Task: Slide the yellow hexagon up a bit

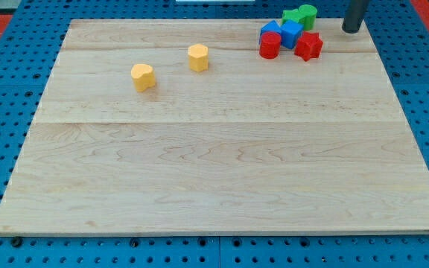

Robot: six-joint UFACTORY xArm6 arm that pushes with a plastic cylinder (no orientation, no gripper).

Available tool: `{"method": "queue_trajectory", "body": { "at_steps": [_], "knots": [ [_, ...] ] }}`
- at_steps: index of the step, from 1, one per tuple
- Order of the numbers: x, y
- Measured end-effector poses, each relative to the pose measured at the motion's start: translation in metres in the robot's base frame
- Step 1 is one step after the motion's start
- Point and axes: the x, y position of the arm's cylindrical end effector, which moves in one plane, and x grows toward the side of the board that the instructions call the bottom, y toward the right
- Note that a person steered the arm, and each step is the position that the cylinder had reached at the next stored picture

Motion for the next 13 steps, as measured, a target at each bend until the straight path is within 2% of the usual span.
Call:
{"method": "queue_trajectory", "body": {
  "at_steps": [1,2,9,10,11,12,13],
  "knots": [
    [0.074,0.021],
    [0.124,0.010],
    [0.179,0.009],
    [0.187,-0.006],
    [0.224,-0.122],
    [0.225,-0.212],
    [0.158,-0.223]
  ]
}}
